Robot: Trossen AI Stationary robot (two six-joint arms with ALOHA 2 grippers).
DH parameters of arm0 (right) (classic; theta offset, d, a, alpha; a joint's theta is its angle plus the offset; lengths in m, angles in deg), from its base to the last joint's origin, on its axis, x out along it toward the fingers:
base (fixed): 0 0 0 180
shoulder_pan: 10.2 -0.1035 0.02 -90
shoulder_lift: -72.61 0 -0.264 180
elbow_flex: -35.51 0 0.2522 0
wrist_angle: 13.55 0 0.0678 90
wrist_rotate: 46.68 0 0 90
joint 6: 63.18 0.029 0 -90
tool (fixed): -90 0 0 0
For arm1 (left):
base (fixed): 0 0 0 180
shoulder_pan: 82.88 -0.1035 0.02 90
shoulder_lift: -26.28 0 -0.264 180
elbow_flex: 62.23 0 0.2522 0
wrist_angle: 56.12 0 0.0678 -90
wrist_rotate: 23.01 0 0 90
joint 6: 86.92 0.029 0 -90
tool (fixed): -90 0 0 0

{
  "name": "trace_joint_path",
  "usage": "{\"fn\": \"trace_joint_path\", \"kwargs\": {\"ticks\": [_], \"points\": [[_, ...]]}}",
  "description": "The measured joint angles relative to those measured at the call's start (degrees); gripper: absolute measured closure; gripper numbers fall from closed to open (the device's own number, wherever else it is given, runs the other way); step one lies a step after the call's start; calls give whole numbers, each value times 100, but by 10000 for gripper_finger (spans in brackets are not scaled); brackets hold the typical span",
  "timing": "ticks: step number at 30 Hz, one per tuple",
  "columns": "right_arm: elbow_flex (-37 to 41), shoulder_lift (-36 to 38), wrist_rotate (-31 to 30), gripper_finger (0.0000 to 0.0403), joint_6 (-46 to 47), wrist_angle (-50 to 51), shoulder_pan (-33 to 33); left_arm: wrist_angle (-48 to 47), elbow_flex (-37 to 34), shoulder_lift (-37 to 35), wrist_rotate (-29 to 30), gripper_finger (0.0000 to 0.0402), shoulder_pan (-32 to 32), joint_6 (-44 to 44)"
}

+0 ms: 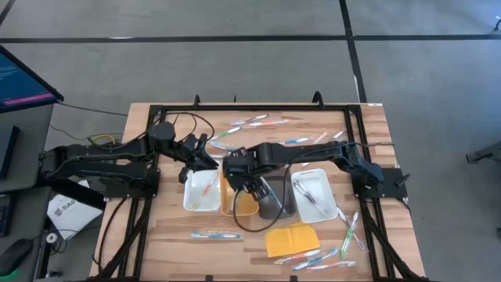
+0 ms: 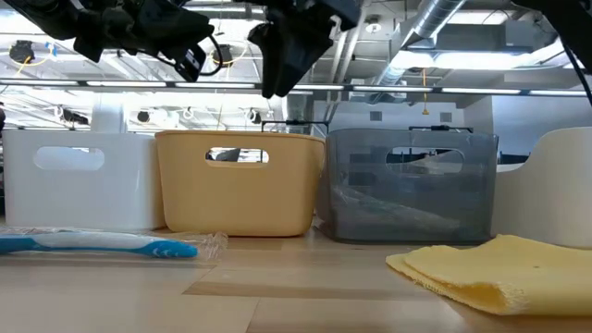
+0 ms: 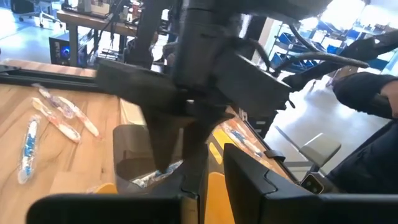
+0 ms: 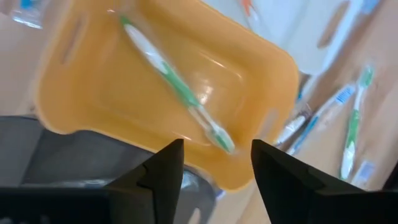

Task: Pick & Place Toothbrushes
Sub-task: Put the blue toothbrush into the black bin

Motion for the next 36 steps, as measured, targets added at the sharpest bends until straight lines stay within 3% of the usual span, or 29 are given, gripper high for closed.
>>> {"fn": "trace_joint_path", "kwargs": {"ticks": [12, 17, 22, 29, 36], "points": [[0, 0, 7, 245, 951, -534, -557, 424, 0, 0, -343, 358, 204, -513], [0, 0, 45, 253, 1720, -1195, -836, 781, -2, -98, -343, 358, 731, -687], [0, -36, 466, 257, 2407, -2090, -1181, 1183, -2, -227, -258, 358, 1662, -906], [329, -101, 484, 262, 2717, -3157, -1796, 2505, -2, -323, 1304, 358, 3261, -1104], [1166, -116, 476, 281, 2647, -4954, -1934, 3515, -2, -490, 2612, 358, 4020, -833]]}}
